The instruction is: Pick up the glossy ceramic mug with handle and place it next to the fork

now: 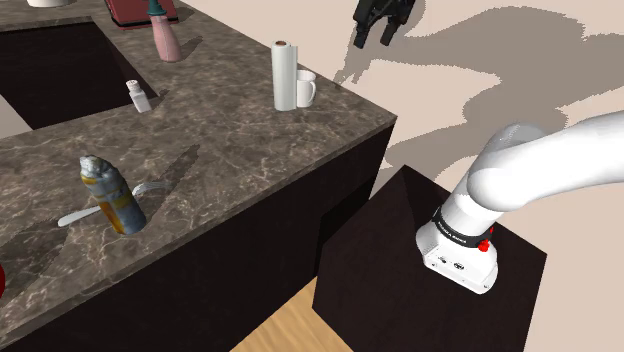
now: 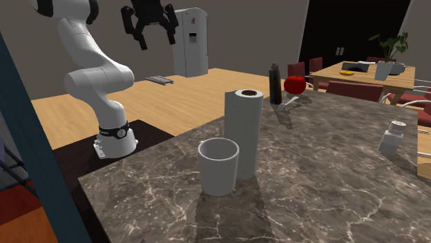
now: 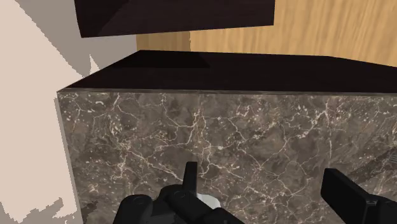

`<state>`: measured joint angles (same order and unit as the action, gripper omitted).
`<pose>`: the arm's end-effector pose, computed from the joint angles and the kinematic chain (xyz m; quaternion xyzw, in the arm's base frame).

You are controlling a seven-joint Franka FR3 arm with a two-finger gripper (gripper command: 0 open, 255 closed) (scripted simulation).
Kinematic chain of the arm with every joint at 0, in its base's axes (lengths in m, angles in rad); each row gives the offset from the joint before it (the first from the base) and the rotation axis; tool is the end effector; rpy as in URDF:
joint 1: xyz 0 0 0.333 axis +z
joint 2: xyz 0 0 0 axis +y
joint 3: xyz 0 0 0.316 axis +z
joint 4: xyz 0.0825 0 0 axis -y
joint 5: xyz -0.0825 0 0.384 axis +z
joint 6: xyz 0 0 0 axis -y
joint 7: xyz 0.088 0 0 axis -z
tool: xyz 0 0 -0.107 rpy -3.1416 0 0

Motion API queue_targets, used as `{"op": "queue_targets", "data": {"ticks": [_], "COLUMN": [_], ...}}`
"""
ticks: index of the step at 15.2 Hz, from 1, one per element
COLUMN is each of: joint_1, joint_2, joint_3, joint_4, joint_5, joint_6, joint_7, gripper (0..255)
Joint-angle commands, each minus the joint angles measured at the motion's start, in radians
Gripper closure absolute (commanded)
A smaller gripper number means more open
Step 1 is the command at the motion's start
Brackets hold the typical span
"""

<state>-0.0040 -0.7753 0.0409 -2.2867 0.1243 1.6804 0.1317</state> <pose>0.3204 0.0286 0.6311 -0.9939 0.0533 -0.0800 0.0543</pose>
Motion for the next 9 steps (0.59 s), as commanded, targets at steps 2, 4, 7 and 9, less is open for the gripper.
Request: {"op": "queue_targets", "data": {"ticks": [2,4,7,9], "joint_1": [-0.004,-0.012,-0.022,-0.029], "joint_2": [0.030,0.094,0.192,0.261], "joint_3": [-0.005,-0.015,-0.030,-0.040], "joint_4": [0.003,0.012,0.035,0.057], "joint_5": [-0.004,-0.013,-0.024,-0.030], "joint_6": [0.023,0.068,0.131,0.169], "joint_7": [-0.008,-0.023,-0.044,-0.057], "gripper": [0,0,0,0]}}
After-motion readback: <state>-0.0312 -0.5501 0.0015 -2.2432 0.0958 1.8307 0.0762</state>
